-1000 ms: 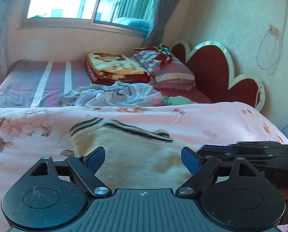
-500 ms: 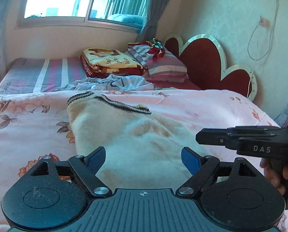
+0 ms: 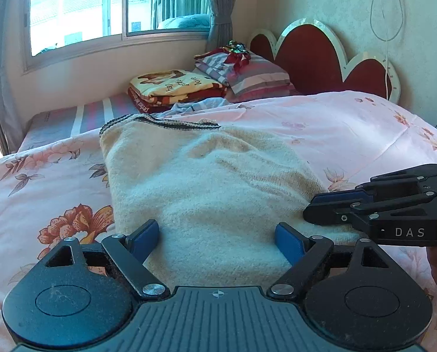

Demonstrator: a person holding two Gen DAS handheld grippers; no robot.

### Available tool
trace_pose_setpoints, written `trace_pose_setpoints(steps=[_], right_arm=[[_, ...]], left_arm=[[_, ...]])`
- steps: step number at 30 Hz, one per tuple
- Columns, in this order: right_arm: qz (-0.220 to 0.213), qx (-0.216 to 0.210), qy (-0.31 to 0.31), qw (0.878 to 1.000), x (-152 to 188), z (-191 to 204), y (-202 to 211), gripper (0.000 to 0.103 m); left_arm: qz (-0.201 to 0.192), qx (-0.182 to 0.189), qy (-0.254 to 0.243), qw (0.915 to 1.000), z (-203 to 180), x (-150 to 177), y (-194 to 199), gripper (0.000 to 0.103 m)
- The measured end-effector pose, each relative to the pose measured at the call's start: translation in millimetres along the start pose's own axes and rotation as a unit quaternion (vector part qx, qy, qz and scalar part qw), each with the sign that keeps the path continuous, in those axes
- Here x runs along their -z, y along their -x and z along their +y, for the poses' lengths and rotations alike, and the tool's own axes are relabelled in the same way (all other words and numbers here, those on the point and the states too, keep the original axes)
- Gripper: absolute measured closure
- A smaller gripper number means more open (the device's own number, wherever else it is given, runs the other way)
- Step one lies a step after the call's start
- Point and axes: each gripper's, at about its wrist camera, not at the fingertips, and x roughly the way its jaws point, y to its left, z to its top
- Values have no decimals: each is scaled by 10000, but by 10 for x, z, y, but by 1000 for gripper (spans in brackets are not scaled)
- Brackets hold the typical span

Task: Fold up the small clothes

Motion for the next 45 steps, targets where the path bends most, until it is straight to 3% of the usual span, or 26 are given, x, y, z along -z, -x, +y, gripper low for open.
trace_pose_setpoints(steps=[7,9,12,14,16,20,22,24,25,26,27,29,32,34,36,37,42,44,45], right_arm=[[15,35,0,10000,-41,25,90,86],[-280,20,13,9996,-111,65,286,82],[-380,-114,27,9992,-137,93,446,81],[-135,-159,103,9997,-52,98,380,81],[396,-10,294,9988,96,108,170,81],[455,168,429,9979,41,216,158,81],[397,134,211,9989,-51,187,242,79],[96,38,-310,9995,-124,37,395,50],[-36,-13,-573,9983,-138,-55,438,16],[-107,-117,-984,9950,-147,-211,456,6],[5,-243,-1417,9896,-161,-379,419,9],[168,-392,-1986,9792,-169,-625,324,25],[341,-488,-2238,9728,-152,-805,162,29],[420,-631,-2405,9677,-138,-854,82,31],[340,-609,-2292,9709,-154,-810,56,52],[296,-561,-2129,9750,-173,-756,52,70],[601,-438,-1935,9783,-200,-631,-182,68],[275,-409,-1712,9840,-206,-591,-97,90],[181,-372,-1661,9852,-209,-585,-46,90]], left_arm=[[59,-353,37,9994,-154,-51,161,18],[-73,-321,49,9994,-212,-47,307,18],[-166,-284,86,9994,-286,33,446,18],[38,-295,138,9995,-311,131,390,18],[186,-469,-176,9986,-390,206,315,17],[424,-612,-347,9966,-433,129,356,13],[303,-561,-202,9978,-372,76,519,13],[66,-533,-58,9985,-251,43,665,13],[-21,-515,63,9987,-164,40,706,13],[-89,-462,244,9986,-40,32,711,13],[-91,-468,432,9979,80,33,687,11],[4,-544,874,9947,333,47,577,10],[189,-266,1956,9801,729,136,383,10],[236,-202,2424,9697,871,201,309,10],[249,-242,2489,9679,905,224,268,10],[257,-235,2481,9681,906,231,251,10],[321,-54,2439,9692,879,233,45,10],[400,18,2480,9679,871,218,7,10],[418,60,2453,9685,859,211,7,10]])
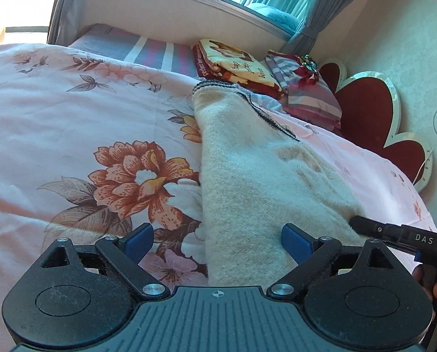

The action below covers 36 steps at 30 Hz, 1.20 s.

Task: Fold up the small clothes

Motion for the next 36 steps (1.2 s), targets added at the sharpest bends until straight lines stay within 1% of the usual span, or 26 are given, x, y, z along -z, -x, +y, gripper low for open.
trace_pose_setpoints(steps=[1,3,6,7,9,10,11,12,13,14,16,17,21,22,23,24,25,26,27,29,31,34,36], right_arm=[[12,69,-44,10000,7,-22,23,90],[169,139,-199,9996,33,-93,-40,90],[189,77,-468,9987,24,-128,-33,87],[137,49,-524,9985,12,-127,10,80],[-67,-22,-681,9977,-16,-161,122,54],[-123,-111,-775,9969,-28,-199,149,23],[-100,-185,-866,9960,-42,-250,149,19],[46,-246,-932,9953,-61,-290,113,21],[202,-324,-976,9945,-72,-322,61,25],[361,-416,-1006,9934,-73,-343,1,31],[610,-500,-1075,9911,-67,-377,-113,33],[674,-529,-1148,9897,-54,-404,-158,35],[712,-773,-1420,9843,-71,-465,-257,36],[731,-772,-1417,9842,-86,-450,-297,38],[742,-751,-1413,9843,-101,-424,-337,43],[799,-761,-1372,9844,-116,-384,-393,45],[835,-749,-1303,9851,-127,-343,-435,50],[878,-742,-1241,9856,-130,-303,-471,56],[872,-734,-1177,9865,-120,-265,-488,58],[806,-678,-1003,9894,-106,-220,-496,66],[735,-562,-811,9924,-103,-147,-471,70],[591,-352,-402,9968,-99,33,-391,75],[492,-309,-312,9978,-88,118,-321,76]], left_arm=[[24,16,-60,10000,-16,-5,-5,10],[117,18,-158,9998,-37,-31,-34,10],[221,33,-236,9995,-41,-105,-54,10],[235,65,-276,9993,-36,-130,-47,10],[254,243,-279,9990,-6,-171,-44,10],[291,385,-218,9986,22,-189,-60,10],[328,512,-128,9981,54,-206,-85,10],[388,613,-14,9974,90,-225,-123,10],[473,699,99,9964,112,-233,-162,10],[560,791,204,9951,131,-237,-201,10],[674,885,345,9932,154,-243,-269,10],[715,900,345,9928,149,-243,-292,10],[815,909,258,9922,98,-280,-361,10],[829,905,232,9922,80,-296,-390,10],[840,926,226,9919,62,-312,-417,10],[847,960,278,9914,45,-332,-448,13],[875,1018,344,9903,19,-357,-489,20],[932,1001,371,9899,-17,-373,-537,32],[931,901,278,9912,-74,-382,-573,33],[909,642,-78,9938,-223,-401,-609,38],[865,464,-359,9945,-354,-406,-601,41],[768,380,-575,9947,-448,-404,-527,48],[700,379,-683,9945,-459,-419,-417,52]])
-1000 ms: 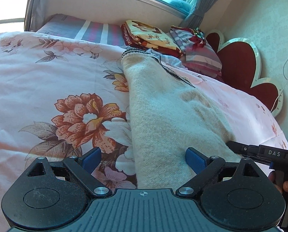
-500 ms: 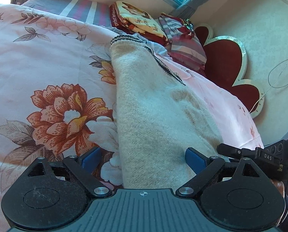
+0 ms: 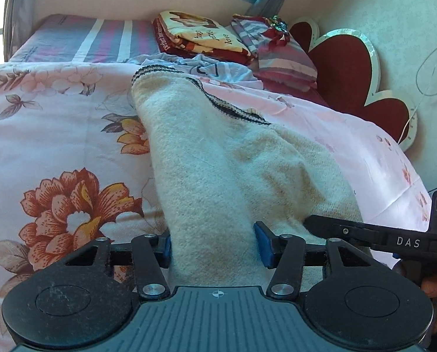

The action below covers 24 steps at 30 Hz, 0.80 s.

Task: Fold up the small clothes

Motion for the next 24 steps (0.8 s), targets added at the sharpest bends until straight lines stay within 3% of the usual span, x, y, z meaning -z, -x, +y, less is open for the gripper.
trace_pose_setpoints(steps=[10,15,24], right_arm=[[-419,18,533,9977,113,643,307,77],[-394,-190,722,9964,239,1194,102,77],[82,-750,845,9936,695,2286,-675,77]], left_arm=[[-367,227,-290,9986,151,47,632,53],[-541,111,-231,9982,651,177,1140,53],[-444,-554,257,9971,1900,589,2010,53]])
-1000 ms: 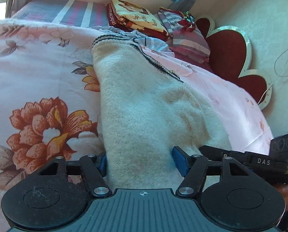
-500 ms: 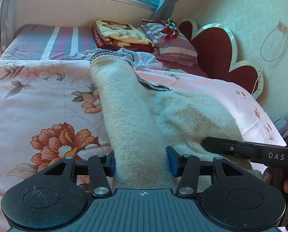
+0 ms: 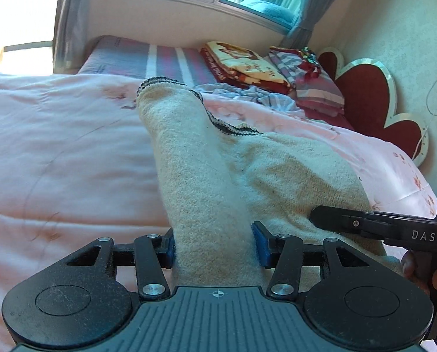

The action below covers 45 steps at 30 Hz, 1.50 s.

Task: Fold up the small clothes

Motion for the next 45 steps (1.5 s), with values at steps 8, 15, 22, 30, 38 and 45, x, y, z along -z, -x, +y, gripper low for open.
trace_pose_setpoints(steps=[8,15,22,30,38,45], right_arm=[[501,174,-634,9966,430,-121,-481,76],[473,404,-657,9959,427,-32,-340,68],[-268,1009,1072,9887,340,488,195,63],[329,1092,1831,9764,594,724,-119,62],[303,1183,2004,9721,839,552,-196,56],[-208,1052,1755,9786,620,602,136,58]], left_arm=[[48,-165,541,9984,643,560,-108,28],[-160,-448,297,9984,510,585,10,22],[-890,-521,-735,9920,184,541,504,22],[-466,-67,-1153,9922,-79,636,239,21],[-763,-218,-1492,9856,-142,930,171,13],[-1138,-203,-1298,9848,-151,853,502,13]])
